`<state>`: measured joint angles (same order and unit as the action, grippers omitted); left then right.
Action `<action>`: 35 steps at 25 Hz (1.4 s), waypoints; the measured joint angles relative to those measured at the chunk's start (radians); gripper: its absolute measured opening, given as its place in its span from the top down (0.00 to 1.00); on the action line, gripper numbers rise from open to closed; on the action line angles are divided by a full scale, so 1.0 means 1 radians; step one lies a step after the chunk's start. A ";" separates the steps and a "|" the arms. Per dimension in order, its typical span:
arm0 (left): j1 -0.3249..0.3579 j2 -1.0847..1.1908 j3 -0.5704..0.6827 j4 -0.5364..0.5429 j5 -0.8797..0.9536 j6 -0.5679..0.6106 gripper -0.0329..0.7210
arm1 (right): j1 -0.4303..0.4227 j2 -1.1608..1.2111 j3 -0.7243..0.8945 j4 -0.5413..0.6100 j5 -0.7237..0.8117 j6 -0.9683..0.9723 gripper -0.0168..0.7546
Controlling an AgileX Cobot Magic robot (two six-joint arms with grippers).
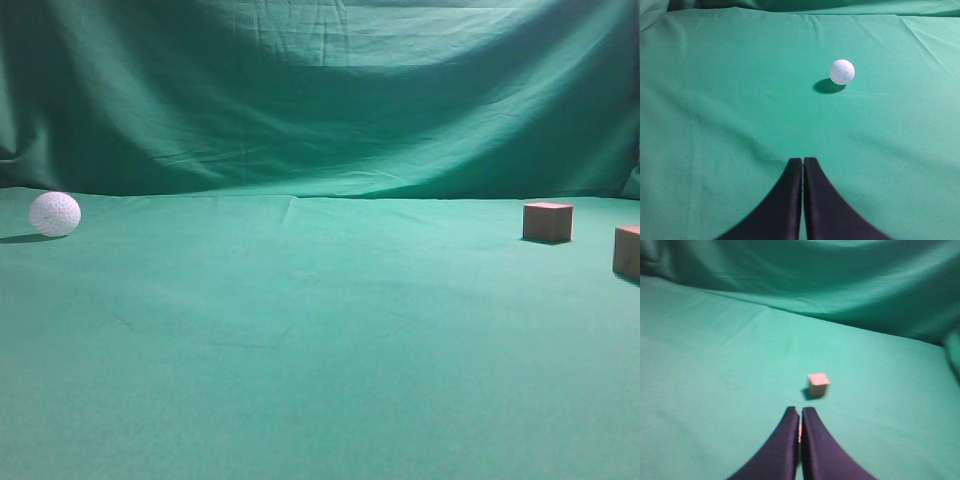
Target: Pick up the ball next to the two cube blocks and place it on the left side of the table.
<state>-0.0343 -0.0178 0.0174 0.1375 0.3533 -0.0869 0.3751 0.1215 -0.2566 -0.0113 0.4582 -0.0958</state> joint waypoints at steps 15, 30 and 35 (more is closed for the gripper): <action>0.000 0.000 0.000 0.000 0.000 0.000 0.96 | -0.286 -0.132 0.282 0.010 -0.067 0.104 0.98; 0.000 0.000 0.000 0.000 0.000 0.000 0.96 | -0.286 -0.132 0.282 0.012 -0.068 0.107 0.98; 0.000 0.000 0.000 0.000 0.000 0.000 0.96 | -0.286 -0.132 0.282 0.014 -0.068 0.107 0.98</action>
